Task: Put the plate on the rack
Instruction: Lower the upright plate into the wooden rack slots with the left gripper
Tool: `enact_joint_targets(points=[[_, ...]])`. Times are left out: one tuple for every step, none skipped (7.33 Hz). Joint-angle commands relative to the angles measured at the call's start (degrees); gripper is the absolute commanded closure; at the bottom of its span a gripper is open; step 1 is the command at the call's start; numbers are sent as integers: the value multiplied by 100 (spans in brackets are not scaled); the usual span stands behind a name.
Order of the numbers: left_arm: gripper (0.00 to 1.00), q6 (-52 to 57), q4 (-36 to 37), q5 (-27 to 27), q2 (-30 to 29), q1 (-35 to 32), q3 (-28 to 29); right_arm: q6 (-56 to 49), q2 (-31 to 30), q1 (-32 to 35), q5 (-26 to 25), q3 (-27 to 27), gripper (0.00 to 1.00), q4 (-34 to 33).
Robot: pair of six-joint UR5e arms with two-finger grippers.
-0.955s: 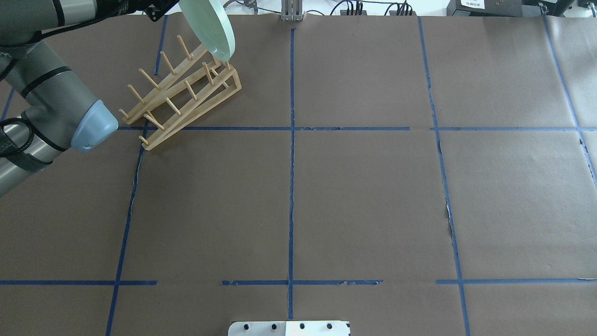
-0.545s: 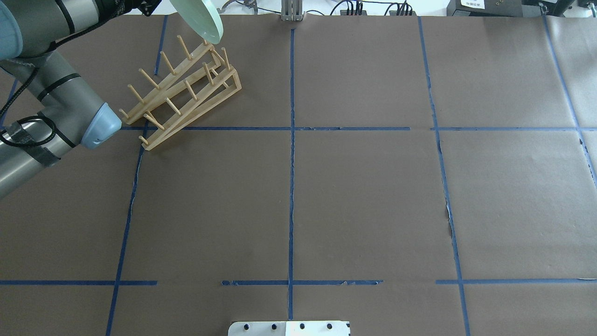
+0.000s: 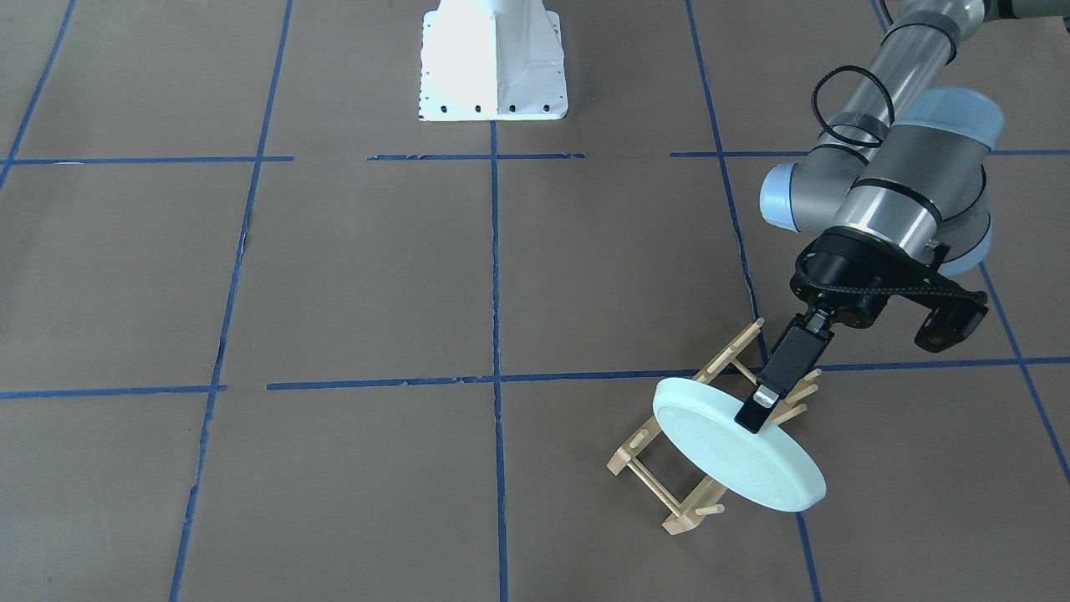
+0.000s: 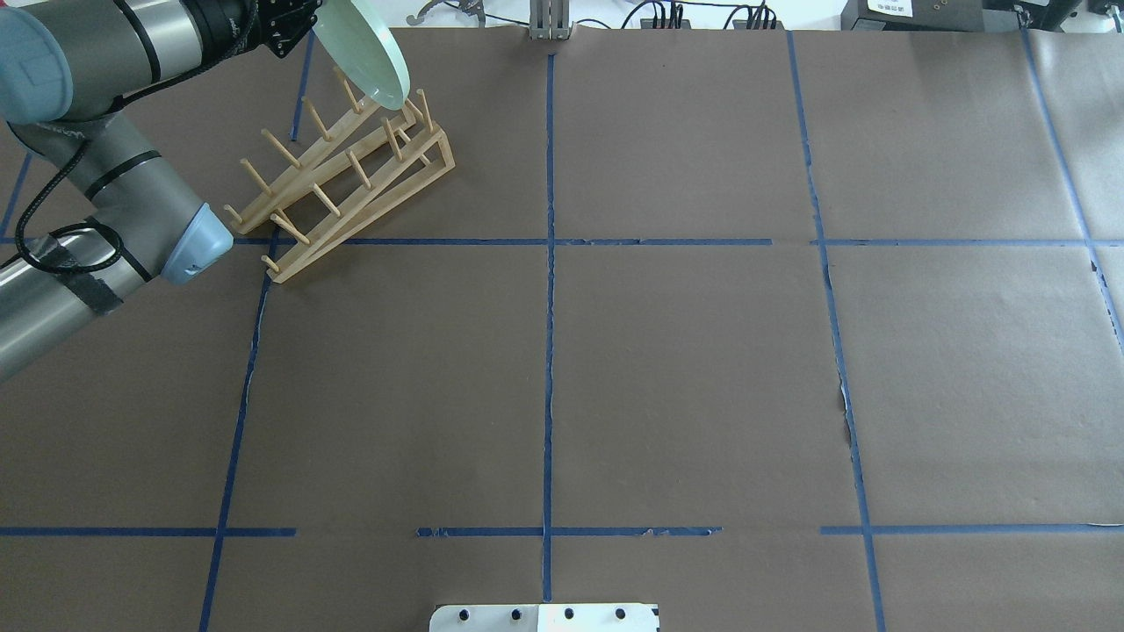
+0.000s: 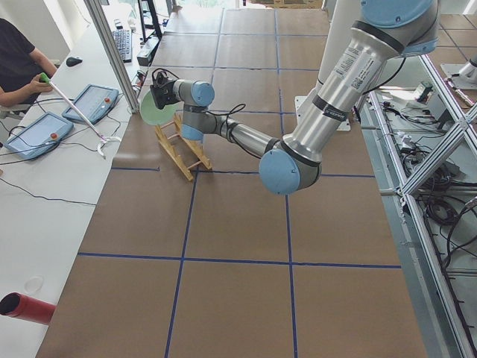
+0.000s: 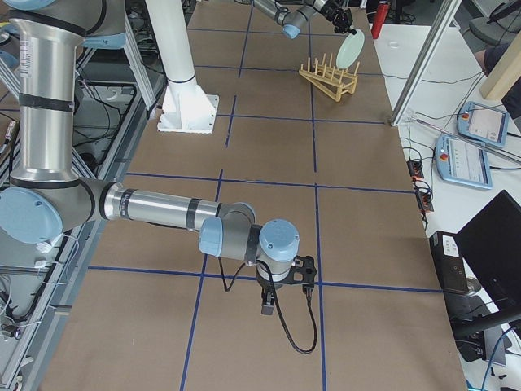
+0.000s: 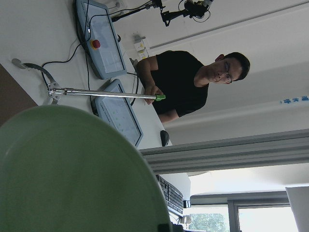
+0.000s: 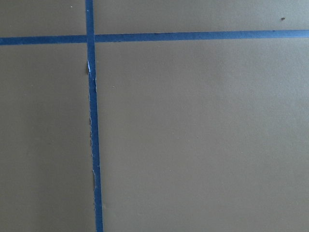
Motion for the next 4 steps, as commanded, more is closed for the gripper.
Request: enact_joint_targets(points=[[100,176,9,-226,27,45,26,0,0,0,0,-5,0,0],[100,438,9,-236,10,54,148,0,0,0,0,-5,0,0],[100,589,9,-323,-8,54,271,0,0,0,0,-5,0,0],[100,764,9,-428,-8,62,325,0,0,0,0,-5,0,0]])
